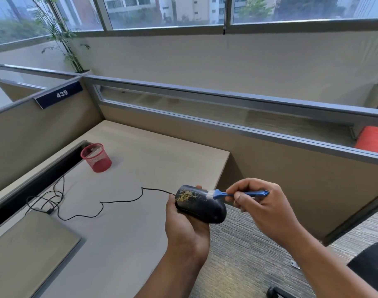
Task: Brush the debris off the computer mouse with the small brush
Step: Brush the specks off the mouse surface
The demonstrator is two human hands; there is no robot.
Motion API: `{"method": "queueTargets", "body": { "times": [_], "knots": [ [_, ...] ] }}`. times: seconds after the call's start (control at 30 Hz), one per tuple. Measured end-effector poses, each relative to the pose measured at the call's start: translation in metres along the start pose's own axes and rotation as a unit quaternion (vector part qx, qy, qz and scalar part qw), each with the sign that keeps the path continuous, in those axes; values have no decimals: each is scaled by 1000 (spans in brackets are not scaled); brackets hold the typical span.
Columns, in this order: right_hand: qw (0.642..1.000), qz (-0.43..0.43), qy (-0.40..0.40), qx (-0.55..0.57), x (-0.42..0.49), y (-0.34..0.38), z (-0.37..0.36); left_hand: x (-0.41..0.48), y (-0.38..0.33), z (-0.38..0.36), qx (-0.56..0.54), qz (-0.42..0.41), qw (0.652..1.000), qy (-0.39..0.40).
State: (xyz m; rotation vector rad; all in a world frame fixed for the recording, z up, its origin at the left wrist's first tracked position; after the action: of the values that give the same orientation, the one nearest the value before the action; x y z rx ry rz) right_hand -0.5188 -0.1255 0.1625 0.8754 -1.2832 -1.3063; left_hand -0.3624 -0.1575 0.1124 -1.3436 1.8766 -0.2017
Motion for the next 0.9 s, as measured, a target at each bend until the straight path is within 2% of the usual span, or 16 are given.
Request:
{"method": "queueTargets", "body": {
  "times": [0.1, 0.23, 0.33, 0.47, 0.63, 0.77, 0.9],
  "knots": [
    [1000, -7, 15, -15, -5, -3, -1, 0, 1, 1, 5, -2, 1000, -4],
    [999, -33, -16, -27, -17, -19, 18, -1, 0, 6, -3, -4, 1000, -22],
    [999, -29, -32, 7, -17, -18, 19, -1, 2, 6, 5, 3, 1000, -22],
    [1000, -19, 17, -11, -20, -13, 5, -2, 1, 5, 5, 1, 1000, -29],
    [999, -9, 3, -45, -23, -7, 9, -1, -1, 9, 12, 0, 999, -43],
    [998, 17, 32, -43, -10, 16, -15, -2, 6, 8, 36, 9, 999, -31],
    [996, 5, 63, -64, 2, 24, -40, -2, 9, 5, 52, 20, 998, -16]
  ]
}}
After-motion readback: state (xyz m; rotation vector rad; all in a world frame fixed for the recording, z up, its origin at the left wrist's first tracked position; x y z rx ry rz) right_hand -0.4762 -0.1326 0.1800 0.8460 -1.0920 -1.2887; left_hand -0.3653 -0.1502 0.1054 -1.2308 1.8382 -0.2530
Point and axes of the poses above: each hand's wrist, its own x-axis towards the middle knuckle, its own z-axis out of the back of the hand, y = z × x, the point moved 4 cm from there along x, towards the middle knuckle, and after that the axes turned 4 degrees about x, right-handed, at the moved point
